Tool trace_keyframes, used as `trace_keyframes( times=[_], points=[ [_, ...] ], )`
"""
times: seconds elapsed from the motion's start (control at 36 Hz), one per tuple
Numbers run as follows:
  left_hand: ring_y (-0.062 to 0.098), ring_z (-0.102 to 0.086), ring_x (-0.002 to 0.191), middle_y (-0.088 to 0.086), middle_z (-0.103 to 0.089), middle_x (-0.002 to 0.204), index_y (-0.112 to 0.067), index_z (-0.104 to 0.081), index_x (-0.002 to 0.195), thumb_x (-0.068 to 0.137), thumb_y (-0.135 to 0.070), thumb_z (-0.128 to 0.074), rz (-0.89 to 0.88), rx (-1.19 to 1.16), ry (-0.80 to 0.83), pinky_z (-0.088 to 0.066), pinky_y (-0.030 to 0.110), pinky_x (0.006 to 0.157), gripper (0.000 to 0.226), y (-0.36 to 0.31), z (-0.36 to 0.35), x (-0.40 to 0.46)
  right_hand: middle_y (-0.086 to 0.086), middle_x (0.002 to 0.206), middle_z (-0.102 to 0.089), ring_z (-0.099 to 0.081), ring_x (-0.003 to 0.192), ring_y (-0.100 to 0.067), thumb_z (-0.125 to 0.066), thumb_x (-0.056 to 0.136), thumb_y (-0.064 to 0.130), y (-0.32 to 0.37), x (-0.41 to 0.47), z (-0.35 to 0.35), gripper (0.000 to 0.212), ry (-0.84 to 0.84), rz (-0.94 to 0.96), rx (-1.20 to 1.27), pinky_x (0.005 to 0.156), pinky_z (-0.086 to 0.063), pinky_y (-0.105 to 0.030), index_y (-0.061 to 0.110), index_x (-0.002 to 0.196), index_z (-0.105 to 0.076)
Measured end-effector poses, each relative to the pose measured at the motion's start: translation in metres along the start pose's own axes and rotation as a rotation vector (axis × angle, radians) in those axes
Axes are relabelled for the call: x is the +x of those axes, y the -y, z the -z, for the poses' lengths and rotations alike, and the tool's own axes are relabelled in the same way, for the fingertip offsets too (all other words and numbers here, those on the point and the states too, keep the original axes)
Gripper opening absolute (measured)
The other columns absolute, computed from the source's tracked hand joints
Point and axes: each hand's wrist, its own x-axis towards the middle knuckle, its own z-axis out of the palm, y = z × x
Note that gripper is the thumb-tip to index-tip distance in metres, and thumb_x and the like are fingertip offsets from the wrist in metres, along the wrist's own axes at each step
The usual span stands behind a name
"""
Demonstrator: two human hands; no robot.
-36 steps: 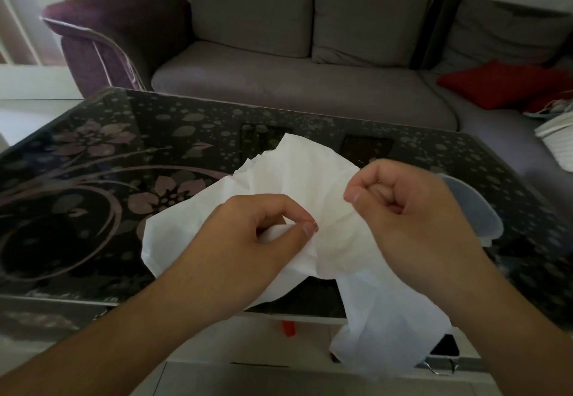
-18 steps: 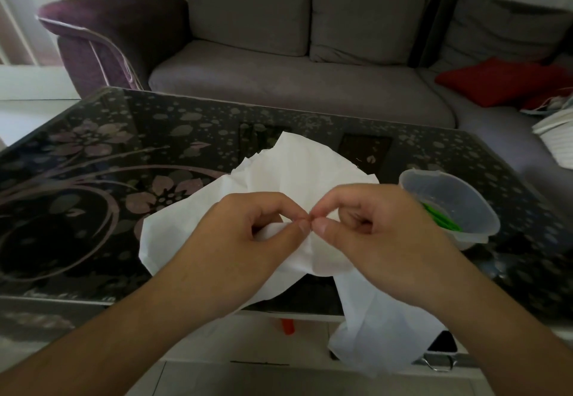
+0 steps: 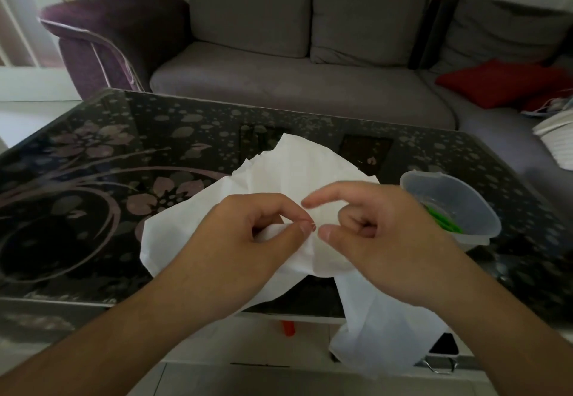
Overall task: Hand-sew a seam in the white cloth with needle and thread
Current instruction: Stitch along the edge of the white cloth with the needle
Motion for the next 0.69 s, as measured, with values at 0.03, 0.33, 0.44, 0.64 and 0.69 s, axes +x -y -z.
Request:
trace_keyframes(
  times=[0.03,0.33,0.44,0.64,0.69],
  points=[
    [-0.010,-0.063,0.078,-0.029,-0.069,0.077,-0.041,-0.077,0.093,0.096,-0.037,-0.067,0.000,0.000,0.000,-0.040,0.000,0.065,0.011,0.000,0.000,0.000,0.006,0.051,-0.047,-0.046,0.048,-0.007,-0.071,0.096,0.027,0.000,0.001,-0.002,0.015,-0.006,0.005,-0.027,0.055,-0.043,-0.010,0.039,0.103,-0.071],
    [-0.011,-0.064,0.099,-0.033,-0.071,0.098,-0.043,-0.076,0.092,0.093,-0.046,-0.064,0.028,0.025,-0.001,-0.044,-0.001,0.081,0.013,0.001,-0.001,0.001,0.006,0.047,-0.044,-0.045,0.046,-0.008,-0.072,0.093,0.019,-0.005,0.001,0.001,0.023,-0.204,-0.005,0.013,0.055,-0.042,-0.009,0.027,0.072,-0.067],
    [-0.010,-0.065,0.098,-0.033,-0.072,0.099,-0.043,-0.076,0.093,0.093,-0.046,-0.063,0.033,0.025,-0.002,-0.047,0.003,0.083,0.013,0.000,0.000,0.001,-0.001,0.049,-0.046,-0.044,0.046,-0.014,-0.072,0.092,0.014,-0.008,0.001,0.005,0.022,-0.296,-0.029,0.115,0.063,-0.052,-0.013,0.022,0.072,-0.068],
    [-0.011,-0.063,0.099,-0.033,-0.071,0.097,-0.042,-0.076,0.093,0.093,-0.045,-0.062,0.018,0.037,-0.006,-0.043,-0.002,0.080,0.014,-0.001,0.002,0.001,-0.008,0.053,-0.053,-0.044,0.047,-0.005,-0.069,0.092,0.008,-0.005,0.001,0.005,0.019,-0.357,-0.072,0.310,0.053,-0.043,-0.008,0.018,0.075,-0.071],
    [-0.011,-0.063,0.098,-0.033,-0.071,0.097,-0.043,-0.075,0.094,0.093,-0.046,-0.062,0.031,0.040,-0.008,-0.043,-0.003,0.079,0.014,-0.001,0.002,0.000,-0.003,0.051,-0.052,-0.044,0.047,-0.005,-0.069,0.092,0.007,-0.004,0.001,0.005,0.020,-0.362,-0.073,0.315,0.053,-0.043,-0.011,0.018,0.075,-0.071]
  ],
)
